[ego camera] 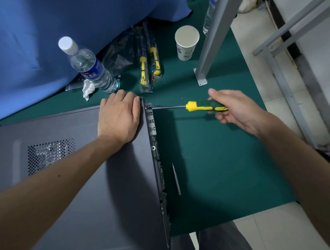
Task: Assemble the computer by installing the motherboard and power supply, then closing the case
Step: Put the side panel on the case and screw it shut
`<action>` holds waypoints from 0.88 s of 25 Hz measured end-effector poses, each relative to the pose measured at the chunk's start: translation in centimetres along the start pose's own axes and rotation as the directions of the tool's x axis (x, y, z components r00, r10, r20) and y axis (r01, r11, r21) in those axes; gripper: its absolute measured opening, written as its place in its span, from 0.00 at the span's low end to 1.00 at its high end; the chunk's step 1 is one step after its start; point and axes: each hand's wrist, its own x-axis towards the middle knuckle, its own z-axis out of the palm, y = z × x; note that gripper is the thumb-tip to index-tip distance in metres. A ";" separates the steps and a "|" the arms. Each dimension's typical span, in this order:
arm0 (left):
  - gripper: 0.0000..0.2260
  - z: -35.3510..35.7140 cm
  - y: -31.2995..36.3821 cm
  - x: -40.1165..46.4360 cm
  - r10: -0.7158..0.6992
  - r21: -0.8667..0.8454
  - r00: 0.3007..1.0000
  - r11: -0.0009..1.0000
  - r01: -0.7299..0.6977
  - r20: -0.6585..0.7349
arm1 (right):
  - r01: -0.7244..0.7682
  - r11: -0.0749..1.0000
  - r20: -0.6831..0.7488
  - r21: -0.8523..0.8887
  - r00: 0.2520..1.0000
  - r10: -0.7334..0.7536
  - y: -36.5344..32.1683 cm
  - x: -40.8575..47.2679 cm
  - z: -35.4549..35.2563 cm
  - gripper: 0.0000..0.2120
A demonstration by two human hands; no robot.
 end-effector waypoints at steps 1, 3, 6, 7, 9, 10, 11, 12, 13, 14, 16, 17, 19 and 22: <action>0.19 0.1 0.0 -0.1 0.001 0.001 1.000 1.000 -0.001 -0.001 | 0.013 0.992 0.043 0.126 0.999 -0.018 0.2 -0.1 -0.2 0.05; 0.19 0.1 0.1 -0.1 -0.002 -0.003 1.000 1.000 0.002 -0.003 | 0.078 0.965 0.030 0.250 0.996 -0.088 0.4 -0.5 -0.1 0.02; 0.19 0.0 0.1 0.1 -0.004 -0.007 1.000 1.000 0.004 -0.004 | 0.087 0.996 -0.103 -0.002 0.991 -0.087 0.4 -0.6 0.7 0.15; 0.19 0.0 0.1 0.1 -0.002 -0.004 1.000 1.000 0.002 -0.004 | 0.067 0.998 -0.099 -0.006 0.993 -0.067 0.4 -0.7 0.7 0.15; 0.18 0.0 0.1 0.0 0.004 0.000 1.000 1.000 -0.004 -0.009 | 0.073 0.983 -0.020 0.168 0.997 -0.071 0.3 -1.0 0.5 0.05; 0.18 0.0 0.1 -0.1 0.006 -0.001 1.000 1.000 -0.006 -0.012 | 0.093 0.973 -0.010 0.212 0.996 -0.093 0.2 -1.3 0.6 0.02; 0.18 0.0 0.1 -0.1 0.007 -0.003 1.000 1.000 -0.007 -0.015 | 0.107 0.980 -0.036 0.169 0.994 -0.102 0.3 -1.4 0.7 0.03; 0.18 -0.1 0.2 -0.1 0.010 -0.005 1.000 1.000 -0.010 -0.018 | 0.102 0.992 -0.083 0.074 0.992 -0.096 0.3 -1.4 0.9 0.07; 0.17 -0.1 0.1 0.0 0.012 -0.003 1.000 1.000 -0.013 -0.018 | 0.069 0.997 -0.122 -0.016 0.990 -0.071 0.3 -1.4 1.1 0.12; 0.17 -0.1 0.1 0.0 0.015 -0.003 1.000 1.000 -0.015 -0.016 | 0.031 0.999 -0.113 -0.040 0.993 -0.035 0.3 -1.5 1.1 0.15; 0.17 0.0 0.1 -0.1 0.017 -0.006 1.000 1.000 -0.017 -0.017 | 0.011 0.995 0.007 0.102 1.000 -0.012 0.2 -1.9 0.7 0.08; 0.17 0.0 0.1 -0.1 0.019 -0.007 1.000 1.000 -0.019 -0.021 | 0.030 0.982 0.041 0.187 0.998 -0.039 0.2 -2.2 0.6 0.03; 0.17 0.0 0.0 0.0 0.017 -0.008 0.999 1.000 -0.017 -0.029 | 0.072 0.985 -0.020 0.157 0.997 -0.069 0.3 -2.3 0.6 0.05; 0.17 0.0 0.1 0.0 0.008 0.008 0.999 1.000 -0.008 -0.044 | 0.010 1.000 -0.138 0.013 0.990 -0.008 0.5 -2.0 1.5 0.16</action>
